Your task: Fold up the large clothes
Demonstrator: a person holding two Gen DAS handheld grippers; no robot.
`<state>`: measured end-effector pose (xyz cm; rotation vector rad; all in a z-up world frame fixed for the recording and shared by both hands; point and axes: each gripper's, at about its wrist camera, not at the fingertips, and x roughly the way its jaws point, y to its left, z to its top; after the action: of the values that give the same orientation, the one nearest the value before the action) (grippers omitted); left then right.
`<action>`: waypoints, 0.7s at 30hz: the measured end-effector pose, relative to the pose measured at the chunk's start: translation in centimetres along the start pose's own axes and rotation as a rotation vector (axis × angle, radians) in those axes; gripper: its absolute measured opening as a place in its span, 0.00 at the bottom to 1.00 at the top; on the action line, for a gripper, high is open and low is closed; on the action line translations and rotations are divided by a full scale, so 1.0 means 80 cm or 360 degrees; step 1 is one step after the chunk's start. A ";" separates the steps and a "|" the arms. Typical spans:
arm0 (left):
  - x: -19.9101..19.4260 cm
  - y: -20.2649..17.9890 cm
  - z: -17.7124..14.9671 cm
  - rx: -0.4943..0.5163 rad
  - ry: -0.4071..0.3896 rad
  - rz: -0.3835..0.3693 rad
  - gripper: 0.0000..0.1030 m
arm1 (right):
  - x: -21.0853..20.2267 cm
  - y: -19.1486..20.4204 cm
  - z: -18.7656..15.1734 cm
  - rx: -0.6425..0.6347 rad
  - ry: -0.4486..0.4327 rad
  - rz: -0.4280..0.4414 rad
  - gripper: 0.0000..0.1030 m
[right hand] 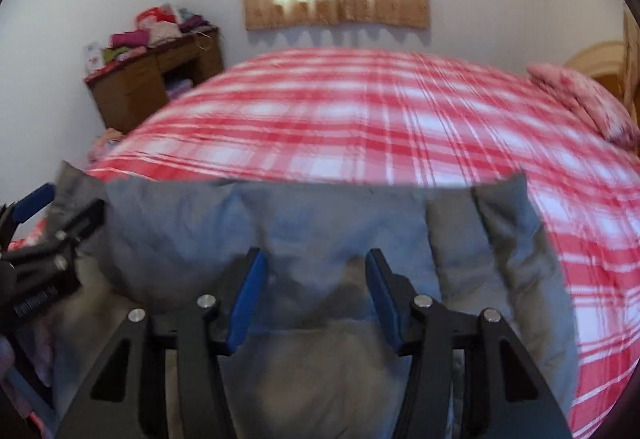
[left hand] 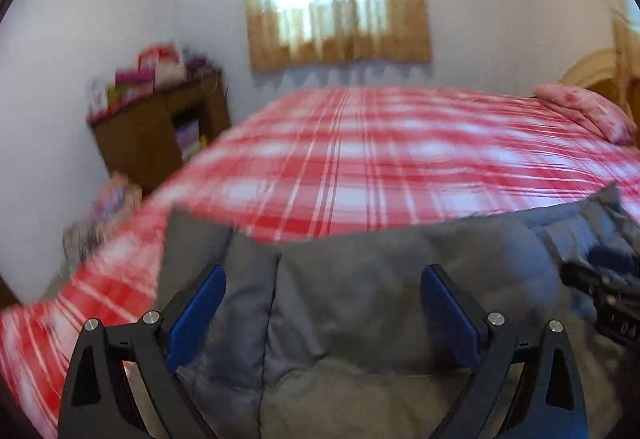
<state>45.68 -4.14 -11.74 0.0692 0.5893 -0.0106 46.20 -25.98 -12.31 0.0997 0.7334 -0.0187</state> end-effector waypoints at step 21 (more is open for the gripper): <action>0.071 -0.006 -0.024 -0.0050 0.0292 -0.0005 0.99 | 0.021 -0.025 -0.019 0.0174 0.0024 0.0020 0.54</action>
<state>49.30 -4.40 -16.49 0.0389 0.7727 0.0023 46.31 -27.82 -14.76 0.2091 0.7467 -0.0459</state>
